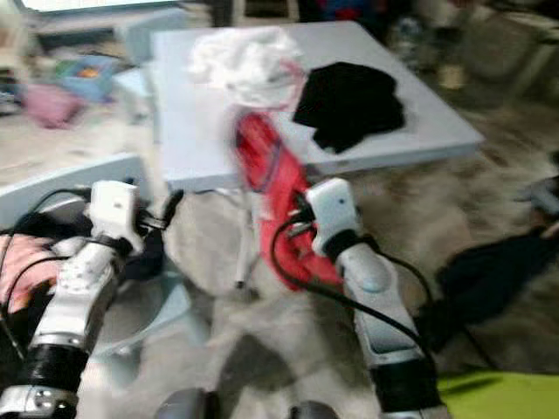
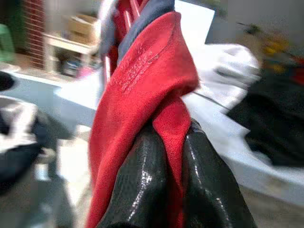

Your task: Hang hanger

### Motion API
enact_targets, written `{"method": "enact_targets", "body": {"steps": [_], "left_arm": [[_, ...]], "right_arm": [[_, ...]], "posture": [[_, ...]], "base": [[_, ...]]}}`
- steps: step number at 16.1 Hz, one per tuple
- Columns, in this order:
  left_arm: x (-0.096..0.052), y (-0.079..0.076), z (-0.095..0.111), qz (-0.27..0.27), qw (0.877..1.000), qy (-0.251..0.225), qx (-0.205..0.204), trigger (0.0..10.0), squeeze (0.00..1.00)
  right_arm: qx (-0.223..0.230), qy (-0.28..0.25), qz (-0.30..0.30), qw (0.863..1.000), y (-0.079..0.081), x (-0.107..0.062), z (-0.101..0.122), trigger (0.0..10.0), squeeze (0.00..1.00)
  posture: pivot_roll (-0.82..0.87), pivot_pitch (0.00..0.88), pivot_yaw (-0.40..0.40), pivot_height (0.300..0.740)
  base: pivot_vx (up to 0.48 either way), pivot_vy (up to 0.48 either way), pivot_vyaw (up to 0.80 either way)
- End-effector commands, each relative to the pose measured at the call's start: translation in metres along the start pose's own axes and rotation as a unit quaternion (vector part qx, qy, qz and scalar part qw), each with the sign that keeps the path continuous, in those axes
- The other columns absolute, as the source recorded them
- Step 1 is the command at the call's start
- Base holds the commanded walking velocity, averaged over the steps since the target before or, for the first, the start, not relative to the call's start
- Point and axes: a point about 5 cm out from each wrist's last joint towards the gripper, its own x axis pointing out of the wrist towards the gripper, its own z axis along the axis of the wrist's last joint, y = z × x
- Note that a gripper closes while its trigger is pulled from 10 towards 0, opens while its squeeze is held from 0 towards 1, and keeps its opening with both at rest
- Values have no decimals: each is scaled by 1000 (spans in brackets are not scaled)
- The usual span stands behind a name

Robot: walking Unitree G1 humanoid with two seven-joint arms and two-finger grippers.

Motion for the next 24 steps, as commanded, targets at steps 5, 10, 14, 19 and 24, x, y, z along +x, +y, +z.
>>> {"method": "enact_targets", "body": {"steps": [5, 10, 14, 19, 24], "left_arm": [[28, -19, 25, -27, 998, -44, 18, 10000, 0], [41, -26, 29, -39, 998, -51, 22, 10000, 0], [44, -25, 28, -31, 998, -49, 25, 10000, 0], [43, -7, 19, 13, 999, -29, 28, 10000, 0], [43, -33, 21, -44, 998, -45, -1, 10000, 0]], "right_arm": [[0, -16, 72, 997, -8, 1, 21, 10000, 0], [39, -28, 151, 987, 9, -2, 34, 10000, 0], [67, -40, 177, 981, 13, -1, 45, 10000, 0], [56, 3, 221, 974, 12, -11, 32, 10000, 0], [103, -86, 3, 991, -24, 32, 63, 10000, 0]], "posture": [[-31, 39, -26, 740], [-42, 35, -21, 740], [-43, 35, -20, 740], [-37, 37, -24, 740], [-39, 29, -29, 740]], "base": [[0, 0, 0], [0, 0, 0], [0, 0, 0], [0, 0, 0], [0, 0, 0]]}}
